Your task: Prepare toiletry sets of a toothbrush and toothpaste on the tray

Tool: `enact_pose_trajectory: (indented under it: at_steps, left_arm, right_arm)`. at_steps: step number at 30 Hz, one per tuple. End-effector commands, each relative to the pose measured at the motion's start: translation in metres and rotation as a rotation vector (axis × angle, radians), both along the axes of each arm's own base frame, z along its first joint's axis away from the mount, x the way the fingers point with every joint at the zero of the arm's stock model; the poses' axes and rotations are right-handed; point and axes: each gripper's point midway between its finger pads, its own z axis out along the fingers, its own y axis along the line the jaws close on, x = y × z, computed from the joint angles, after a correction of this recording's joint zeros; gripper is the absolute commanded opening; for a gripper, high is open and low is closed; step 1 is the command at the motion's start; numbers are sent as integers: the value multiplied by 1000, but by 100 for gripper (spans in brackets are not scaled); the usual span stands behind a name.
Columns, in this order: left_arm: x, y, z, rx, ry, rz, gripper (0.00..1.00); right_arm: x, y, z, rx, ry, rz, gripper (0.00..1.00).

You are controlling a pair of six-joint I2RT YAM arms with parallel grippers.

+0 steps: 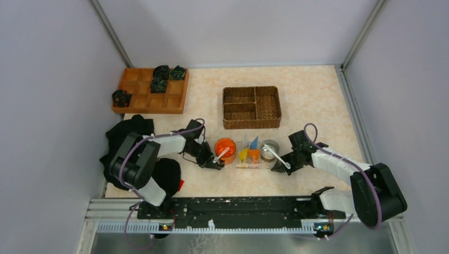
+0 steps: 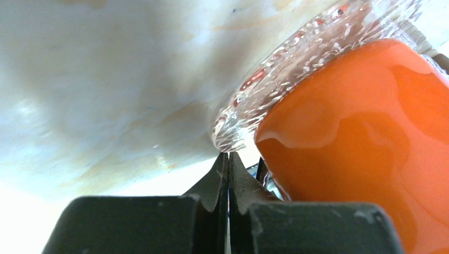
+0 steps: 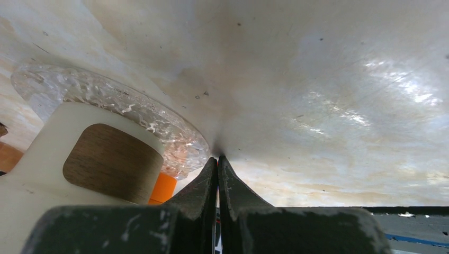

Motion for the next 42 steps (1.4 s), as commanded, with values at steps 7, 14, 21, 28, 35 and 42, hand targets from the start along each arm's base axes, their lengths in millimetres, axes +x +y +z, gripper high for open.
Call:
enact_pose_trajectory:
  at_steps: [7,14,21,28,35,42]
  left_arm:
    - [-21,56,-4,259,-50,37,0]
    - [-20,69,21,290,-116,72,2]
    - [23,79,87,330,-357,83,25]
    - [73,66,193,237,-759,14,66]
    - [76,66,294,164,-1119,-44,99]
    - [64,88,314,212,-1397,-22,99]
  right_arm:
    - [-22,-54,7,-242,57,-70,0]
    - [-24,-92,35,-336,-4,-166,0]
    - [0,-139,117,-533,-206,-203,10]
    - [43,-162,245,-708,-587,-74,29]
    - [53,-121,340,-671,-1052,318,59]
    - [31,-93,346,-614,-1254,538,89]
